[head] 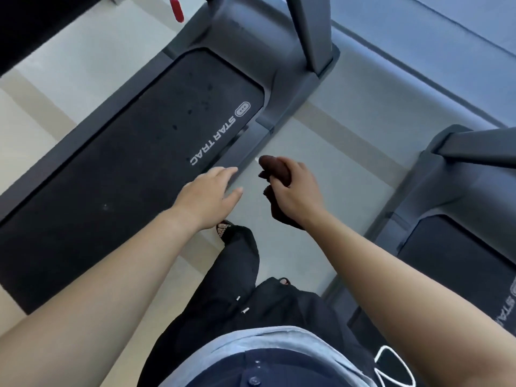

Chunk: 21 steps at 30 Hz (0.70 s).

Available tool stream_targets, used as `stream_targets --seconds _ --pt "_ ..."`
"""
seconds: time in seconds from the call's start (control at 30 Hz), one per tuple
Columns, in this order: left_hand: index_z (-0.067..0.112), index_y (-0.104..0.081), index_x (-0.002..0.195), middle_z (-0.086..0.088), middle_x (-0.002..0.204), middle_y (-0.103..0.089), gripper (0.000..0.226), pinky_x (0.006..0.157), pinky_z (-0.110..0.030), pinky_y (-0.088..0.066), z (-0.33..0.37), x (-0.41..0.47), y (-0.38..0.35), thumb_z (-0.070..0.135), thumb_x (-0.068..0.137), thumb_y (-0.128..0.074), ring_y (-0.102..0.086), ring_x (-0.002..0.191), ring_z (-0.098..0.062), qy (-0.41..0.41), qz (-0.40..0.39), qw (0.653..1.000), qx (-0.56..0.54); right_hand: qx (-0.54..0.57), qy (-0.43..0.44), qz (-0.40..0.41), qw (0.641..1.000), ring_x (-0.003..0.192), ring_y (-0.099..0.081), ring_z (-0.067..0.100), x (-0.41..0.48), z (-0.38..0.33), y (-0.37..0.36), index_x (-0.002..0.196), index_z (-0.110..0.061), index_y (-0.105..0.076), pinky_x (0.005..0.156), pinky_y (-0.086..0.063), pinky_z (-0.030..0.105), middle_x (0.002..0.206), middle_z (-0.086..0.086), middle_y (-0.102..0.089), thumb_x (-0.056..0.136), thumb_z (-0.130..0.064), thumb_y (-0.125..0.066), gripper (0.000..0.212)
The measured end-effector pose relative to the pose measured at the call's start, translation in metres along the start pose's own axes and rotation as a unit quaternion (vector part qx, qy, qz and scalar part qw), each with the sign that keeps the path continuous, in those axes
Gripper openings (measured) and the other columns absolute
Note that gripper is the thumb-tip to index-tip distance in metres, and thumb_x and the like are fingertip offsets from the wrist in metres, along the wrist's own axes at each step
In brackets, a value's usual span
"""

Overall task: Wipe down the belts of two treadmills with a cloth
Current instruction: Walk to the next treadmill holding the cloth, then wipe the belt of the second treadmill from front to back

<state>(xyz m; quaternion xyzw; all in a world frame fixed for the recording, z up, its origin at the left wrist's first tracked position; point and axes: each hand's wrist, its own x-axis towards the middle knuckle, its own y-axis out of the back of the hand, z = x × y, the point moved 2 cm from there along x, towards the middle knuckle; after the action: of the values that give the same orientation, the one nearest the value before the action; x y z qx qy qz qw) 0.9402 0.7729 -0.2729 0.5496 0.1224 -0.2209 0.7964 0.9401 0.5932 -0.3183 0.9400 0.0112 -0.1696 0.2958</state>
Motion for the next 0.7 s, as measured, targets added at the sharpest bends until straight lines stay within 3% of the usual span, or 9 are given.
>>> stream_targets --seconds 0.3,0.7 --pt "0.024 -0.035 0.142 0.001 0.147 -0.037 0.050 0.105 -0.044 -0.036 -0.032 0.162 0.017 0.042 0.096 -0.040 -0.040 0.131 -0.022 0.006 0.061 0.997 0.049 0.043 0.059 0.047 0.996 0.108 -0.057 0.018 0.166 0.018 -0.038 0.116 -0.045 -0.054 0.093 -0.047 0.047 0.115 -0.012 -0.058 0.077 -0.046 -0.042 0.041" --pt "0.025 -0.030 0.145 0.001 0.150 -0.032 0.052 0.104 -0.042 -0.036 -0.173 0.427 -0.168 0.043 0.096 -0.037 -0.036 0.133 -0.023 0.073 0.147 0.986 -0.026 0.022 0.133 0.036 0.990 0.110 -0.053 0.015 0.423 0.183 -0.194 0.115 -0.040 -0.058 0.097 -0.044 0.048 0.112 -0.010 -0.057 0.084 -0.034 -0.050 0.032"
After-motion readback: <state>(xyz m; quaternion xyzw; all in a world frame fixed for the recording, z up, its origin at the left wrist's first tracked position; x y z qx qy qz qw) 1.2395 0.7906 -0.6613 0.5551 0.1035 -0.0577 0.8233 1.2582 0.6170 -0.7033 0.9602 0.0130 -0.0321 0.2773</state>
